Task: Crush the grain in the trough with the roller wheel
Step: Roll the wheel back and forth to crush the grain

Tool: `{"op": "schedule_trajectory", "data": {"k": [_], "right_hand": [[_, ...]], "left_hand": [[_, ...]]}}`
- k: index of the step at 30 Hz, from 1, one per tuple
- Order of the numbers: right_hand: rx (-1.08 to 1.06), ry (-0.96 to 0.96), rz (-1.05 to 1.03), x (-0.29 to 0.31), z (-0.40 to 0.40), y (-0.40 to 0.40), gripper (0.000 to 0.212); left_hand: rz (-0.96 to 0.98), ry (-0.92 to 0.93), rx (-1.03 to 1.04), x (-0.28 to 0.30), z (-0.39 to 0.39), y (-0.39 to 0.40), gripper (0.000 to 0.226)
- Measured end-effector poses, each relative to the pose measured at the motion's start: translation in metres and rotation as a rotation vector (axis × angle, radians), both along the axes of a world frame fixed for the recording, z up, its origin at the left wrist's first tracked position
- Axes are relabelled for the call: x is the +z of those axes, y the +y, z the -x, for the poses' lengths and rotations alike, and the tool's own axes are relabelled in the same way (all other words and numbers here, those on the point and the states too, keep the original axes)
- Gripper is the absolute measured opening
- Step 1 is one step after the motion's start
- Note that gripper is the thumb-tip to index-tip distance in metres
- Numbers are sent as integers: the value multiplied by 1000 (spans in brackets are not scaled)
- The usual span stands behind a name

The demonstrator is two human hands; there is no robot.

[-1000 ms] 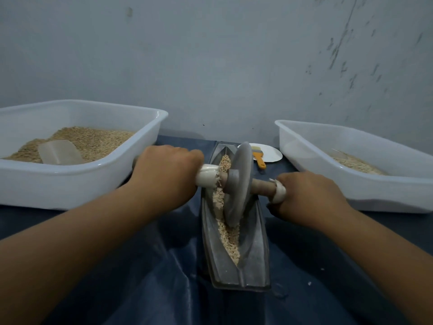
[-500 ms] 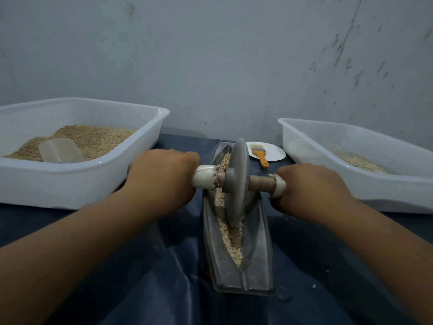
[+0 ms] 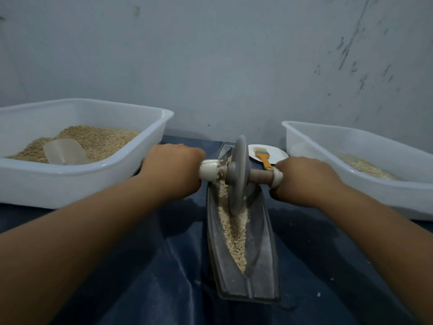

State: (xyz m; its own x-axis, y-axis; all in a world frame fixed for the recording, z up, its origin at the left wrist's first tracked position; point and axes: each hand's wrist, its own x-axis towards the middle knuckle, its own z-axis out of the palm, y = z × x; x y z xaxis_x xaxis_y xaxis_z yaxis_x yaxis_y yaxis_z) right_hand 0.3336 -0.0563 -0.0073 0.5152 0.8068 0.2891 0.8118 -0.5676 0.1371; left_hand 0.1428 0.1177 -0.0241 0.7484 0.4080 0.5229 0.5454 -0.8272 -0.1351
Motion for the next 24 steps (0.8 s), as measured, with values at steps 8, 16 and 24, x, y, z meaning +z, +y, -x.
{"op": "schedule_trajectory", "data": {"k": [8,16,24], "right_hand": [[11,-23,6,-1,2,-7,14],[-19,-27,-11,7,-6,17,19],[25,-4,-2,-6,-17,8,14]], "left_hand": [[-32,13,-22,-2,4,0,39],[89,101,4,15,-17,10,22],[-11,77,-12,8,-4,3,19]]}}
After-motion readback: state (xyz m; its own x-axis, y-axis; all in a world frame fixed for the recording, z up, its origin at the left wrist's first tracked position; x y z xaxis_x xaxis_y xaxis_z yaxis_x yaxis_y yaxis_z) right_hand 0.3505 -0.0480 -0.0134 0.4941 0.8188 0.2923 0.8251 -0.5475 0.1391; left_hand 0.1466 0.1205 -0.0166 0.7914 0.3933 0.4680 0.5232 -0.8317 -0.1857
